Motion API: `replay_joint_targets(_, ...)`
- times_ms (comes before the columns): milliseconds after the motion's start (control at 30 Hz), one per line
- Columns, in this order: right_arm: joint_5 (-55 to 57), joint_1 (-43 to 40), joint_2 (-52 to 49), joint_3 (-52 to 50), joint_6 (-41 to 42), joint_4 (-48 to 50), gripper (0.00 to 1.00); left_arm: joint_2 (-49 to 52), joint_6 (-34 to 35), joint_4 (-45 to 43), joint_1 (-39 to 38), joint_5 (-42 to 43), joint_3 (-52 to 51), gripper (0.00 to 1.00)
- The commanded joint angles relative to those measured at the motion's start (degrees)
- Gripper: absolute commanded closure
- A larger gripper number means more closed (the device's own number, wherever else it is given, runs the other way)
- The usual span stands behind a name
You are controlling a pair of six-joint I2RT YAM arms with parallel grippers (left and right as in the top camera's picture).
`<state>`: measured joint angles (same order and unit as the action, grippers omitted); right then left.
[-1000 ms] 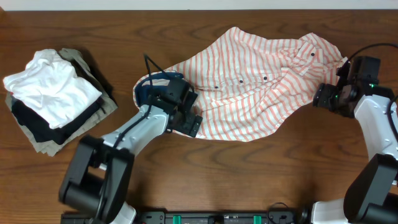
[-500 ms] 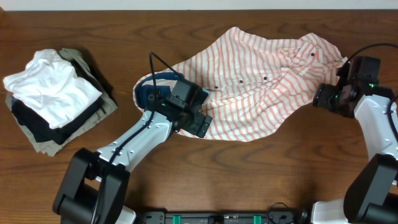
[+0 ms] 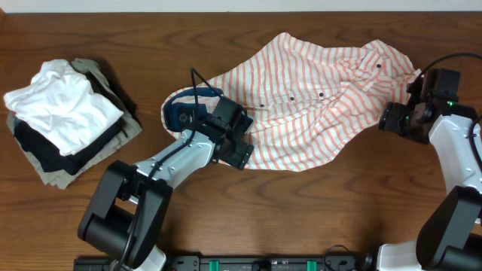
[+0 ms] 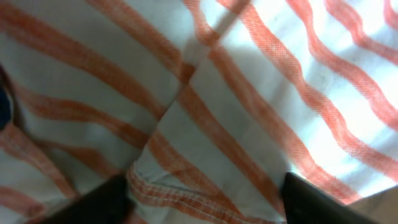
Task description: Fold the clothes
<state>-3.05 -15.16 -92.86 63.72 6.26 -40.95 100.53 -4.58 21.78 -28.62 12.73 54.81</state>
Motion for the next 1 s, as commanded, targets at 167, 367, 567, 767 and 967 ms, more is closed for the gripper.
replay_joint_targets(167,-0.24,-0.20,-0.07,0.39,-0.76,-0.20,0.27,-1.25,-0.33,-0.02,-0.13,0.09,-0.15,0.87)
replay_joint_targets(367,-0.20,-0.22,-0.07,0.39,-0.76,-0.15,0.27,-5.31,-0.33,2.12,-0.11,0.04,-0.13,0.94)
replay_joint_targets(567,0.07,-0.33,-0.07,0.39,-0.76,0.02,0.27,-10.19,-0.28,10.64,0.04,-3.69,-0.13,0.94)
replay_joint_targets(767,0.07,-0.33,-0.07,0.39,-0.74,1.51,0.28,-11.61,-0.31,15.93,0.04,-6.16,-0.15,0.84)
replay_joint_targets(967,4.85,-0.63,-0.07,0.39,-0.74,4.50,0.29,-11.58,-0.04,17.03,0.04,-7.65,-0.15,0.94)
